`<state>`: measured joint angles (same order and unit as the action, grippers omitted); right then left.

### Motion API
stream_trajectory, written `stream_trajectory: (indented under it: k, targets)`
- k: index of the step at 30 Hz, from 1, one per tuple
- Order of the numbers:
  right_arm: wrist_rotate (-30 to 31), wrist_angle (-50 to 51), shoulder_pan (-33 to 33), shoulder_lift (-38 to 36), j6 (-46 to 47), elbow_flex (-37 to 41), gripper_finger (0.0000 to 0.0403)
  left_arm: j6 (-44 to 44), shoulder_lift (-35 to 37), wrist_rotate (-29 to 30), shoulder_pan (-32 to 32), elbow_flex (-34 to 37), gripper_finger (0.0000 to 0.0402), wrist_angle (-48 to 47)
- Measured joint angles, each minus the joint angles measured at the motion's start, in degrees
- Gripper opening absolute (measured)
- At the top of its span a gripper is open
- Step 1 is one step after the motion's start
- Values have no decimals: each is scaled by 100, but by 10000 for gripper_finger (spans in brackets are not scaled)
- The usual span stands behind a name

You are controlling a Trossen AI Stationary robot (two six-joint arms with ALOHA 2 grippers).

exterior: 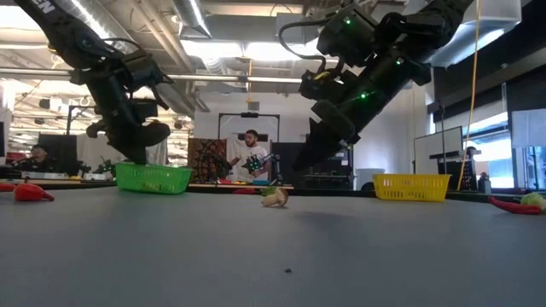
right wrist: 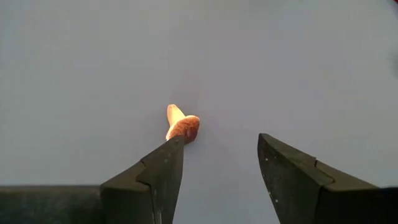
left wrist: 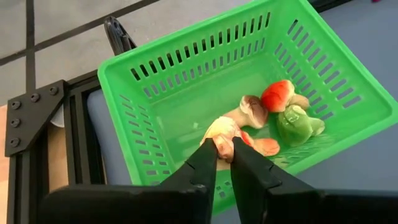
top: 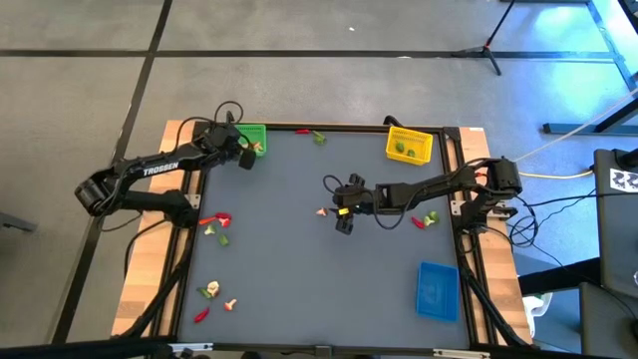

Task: Sort produce into baskets
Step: Put the brown mushroom into the green bin

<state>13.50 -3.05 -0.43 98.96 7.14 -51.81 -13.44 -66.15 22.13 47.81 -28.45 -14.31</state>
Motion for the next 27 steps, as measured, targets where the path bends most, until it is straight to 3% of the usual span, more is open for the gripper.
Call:
stream_trajectory:
  k: [8, 12, 17, 23, 27]
  targets:
    - [-1, 11, 0, 0, 0, 0, 205, 114, 10, -158, -2, -19, 127, -58]
    - [-1, 16, 0, 0, 0, 0, 205, 198, 11, -545, -9, -258, 152, -269]
    - [-76, 9, 0, 0, -27, 0, 205, 765, 12, -1465, -273, -744, 163, -565]
    - [-151, -31, 2, 2, -5, 0, 205, 1281, 9, -2744, -1033, -872, 164, 93]
    - [-152, -95, 2, 2, 35, 0, 204, 1340, -131, -2997, -1709, -857, 164, 499]
